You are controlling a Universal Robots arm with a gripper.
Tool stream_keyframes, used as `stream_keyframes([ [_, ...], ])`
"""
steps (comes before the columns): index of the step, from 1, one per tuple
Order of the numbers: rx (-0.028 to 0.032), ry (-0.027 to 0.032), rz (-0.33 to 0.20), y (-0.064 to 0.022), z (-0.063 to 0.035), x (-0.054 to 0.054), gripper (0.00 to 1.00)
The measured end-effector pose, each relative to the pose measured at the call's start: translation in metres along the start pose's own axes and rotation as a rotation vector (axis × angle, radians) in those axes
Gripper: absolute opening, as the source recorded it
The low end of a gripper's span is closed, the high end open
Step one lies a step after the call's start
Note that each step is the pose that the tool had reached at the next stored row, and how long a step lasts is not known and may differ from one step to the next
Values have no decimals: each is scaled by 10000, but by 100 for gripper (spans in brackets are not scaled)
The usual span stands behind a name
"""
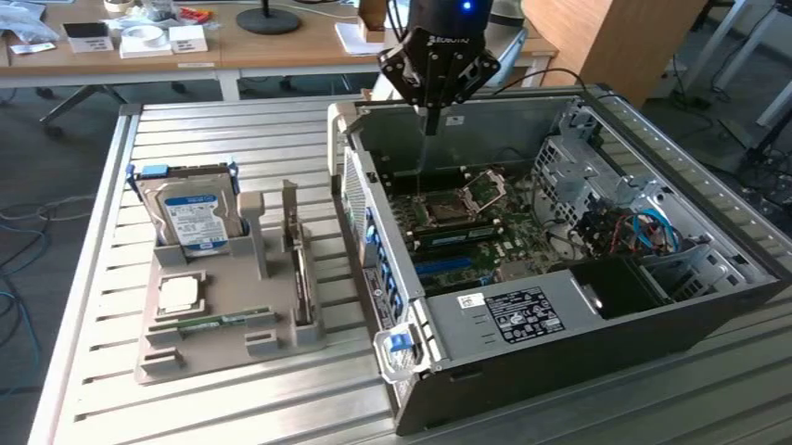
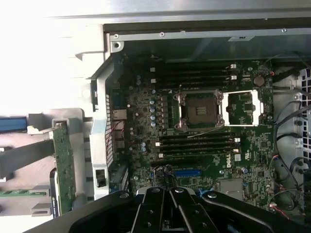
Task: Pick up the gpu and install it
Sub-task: 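Reach for the gpu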
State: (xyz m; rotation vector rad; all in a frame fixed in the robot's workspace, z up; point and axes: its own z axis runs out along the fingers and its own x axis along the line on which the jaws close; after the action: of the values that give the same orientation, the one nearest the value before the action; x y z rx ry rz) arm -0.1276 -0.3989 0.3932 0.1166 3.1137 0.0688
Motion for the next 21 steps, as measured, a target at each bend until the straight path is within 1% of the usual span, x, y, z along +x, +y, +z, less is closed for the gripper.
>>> stream_keyframes([
  [5,1,0,0,-5,-1,74,11],
  [10,-1,0,0,-14,-2,186,11],
  [17,0,0,0,-30,-5,413,11],
  [21,0,0,1,-38,-7,521,11],
])
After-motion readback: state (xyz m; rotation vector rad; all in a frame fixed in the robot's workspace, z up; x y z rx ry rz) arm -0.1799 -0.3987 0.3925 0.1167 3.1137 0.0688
